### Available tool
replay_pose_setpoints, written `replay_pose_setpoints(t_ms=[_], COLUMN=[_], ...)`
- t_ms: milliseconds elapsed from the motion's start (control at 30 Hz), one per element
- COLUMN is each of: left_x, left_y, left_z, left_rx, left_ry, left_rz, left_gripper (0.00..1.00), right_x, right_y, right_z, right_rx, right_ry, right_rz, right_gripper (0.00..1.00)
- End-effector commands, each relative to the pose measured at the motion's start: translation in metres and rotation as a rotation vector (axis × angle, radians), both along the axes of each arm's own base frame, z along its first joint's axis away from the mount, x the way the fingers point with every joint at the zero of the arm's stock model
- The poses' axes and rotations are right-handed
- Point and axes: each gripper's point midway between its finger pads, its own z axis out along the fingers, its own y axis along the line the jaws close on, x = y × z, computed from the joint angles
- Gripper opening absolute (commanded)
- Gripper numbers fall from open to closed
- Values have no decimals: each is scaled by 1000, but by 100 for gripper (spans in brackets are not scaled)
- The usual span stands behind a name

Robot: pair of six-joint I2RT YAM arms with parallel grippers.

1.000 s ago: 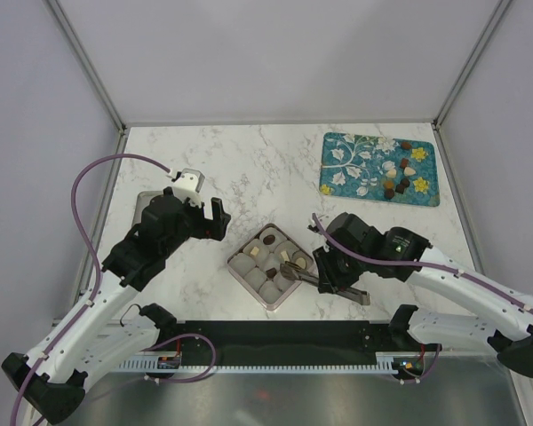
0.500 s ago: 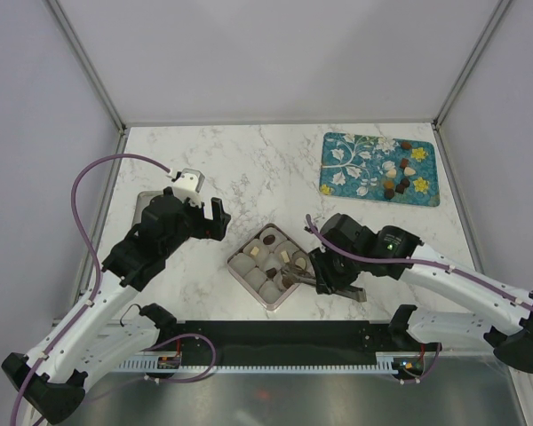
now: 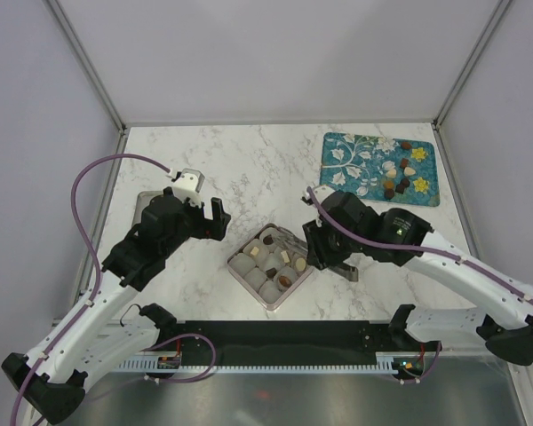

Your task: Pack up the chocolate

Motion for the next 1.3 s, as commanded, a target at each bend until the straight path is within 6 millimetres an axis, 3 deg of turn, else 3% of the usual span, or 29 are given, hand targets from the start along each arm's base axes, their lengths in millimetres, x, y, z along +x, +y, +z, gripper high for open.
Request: replay_pose_setpoints(t_ms=[0, 33, 167, 200, 267, 367, 400, 533, 667, 767, 833, 867, 1067, 1267], left_x=[3, 3, 3, 2, 2, 2, 2, 1, 2, 2, 2, 2, 2, 2], left_y=[0, 0, -1, -2, -2, -1, -1, -2, -3, -3, -4, -4, -4, -4], left_z=[16, 16, 16, 16, 17, 17, 17, 16, 15, 15, 14, 14, 14, 14], left_rx=[-30, -29, -32, -34, -35, -36, -37, -36, -36, -36, -36, -36, -33, -33], left_ry=[-44, -44, -41, -42, -43, -44, -45, -42, -37, -35, -33, -33, -33, -33], left_rz=[12, 9, 7, 4, 3, 3, 3, 2, -2, -5, -6, -8, -5, -5], left_gripper=[98, 98, 98, 98, 98, 98, 98, 98, 98, 98, 98, 98, 98, 98], right_x=[51, 65, 134, 155, 182, 226, 243, 288, 316, 333, 341, 344, 365, 372], right_y=[-15, -16, -41, -55, -66, -100, -123, -179, -235, -256, -259, -274, -290, -305], right_z=[29, 42, 52, 54, 52, 50, 50, 25, 1, -10, -15, -16, -33, -48], right_rx=[-71, -65, -118, -120, -149, -203, -205, -223, -218, -203, -198, -195, -199, -191], right_ry=[-176, -210, -283, -296, -311, -332, -337, -286, -242, -232, -232, -232, -208, -182], right_rz=[-147, -177, -336, -405, -463, -595, -668, -834, -977, -1018, -1023, -1054, -1061, -1071], right_gripper=[45, 44, 44, 44, 44, 45, 45, 47, 49, 50, 52, 52, 56, 57])
